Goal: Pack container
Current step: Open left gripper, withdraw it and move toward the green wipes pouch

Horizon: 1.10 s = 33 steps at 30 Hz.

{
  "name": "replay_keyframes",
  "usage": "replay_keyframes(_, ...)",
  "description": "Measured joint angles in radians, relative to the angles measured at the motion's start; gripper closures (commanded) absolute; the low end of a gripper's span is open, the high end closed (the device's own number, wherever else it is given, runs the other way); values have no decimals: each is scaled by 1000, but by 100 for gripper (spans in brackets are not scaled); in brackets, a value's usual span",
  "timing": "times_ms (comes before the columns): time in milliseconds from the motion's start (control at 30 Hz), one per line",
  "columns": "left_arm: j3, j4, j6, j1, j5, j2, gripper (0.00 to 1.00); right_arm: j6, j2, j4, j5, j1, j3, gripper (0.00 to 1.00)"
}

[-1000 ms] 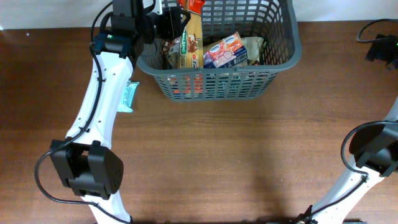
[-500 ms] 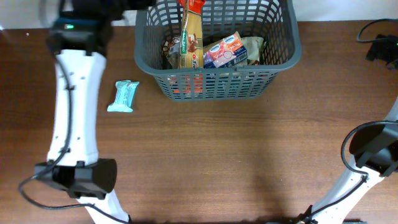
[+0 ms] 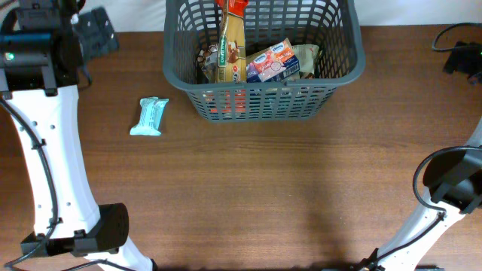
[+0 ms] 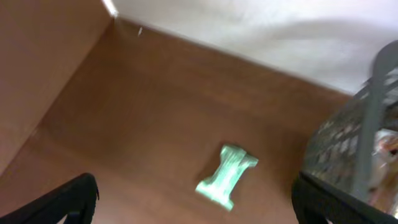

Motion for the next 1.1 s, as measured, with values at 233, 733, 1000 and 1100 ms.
replay_keyframes(233,0,-145,-22,43,45,0,5,1,0,0,0,0,0,1)
replay_keyframes(733,1,-233,37,96,232,261,3,1,0,0,0,0,0,1)
replay_keyframes(1000,0,-233,185,96,314,361,0,0,0,0,0,0,0,1)
replay_keyframes(1100,0,-233,255,96,378,367,0,1,0,0,0,0,0,1)
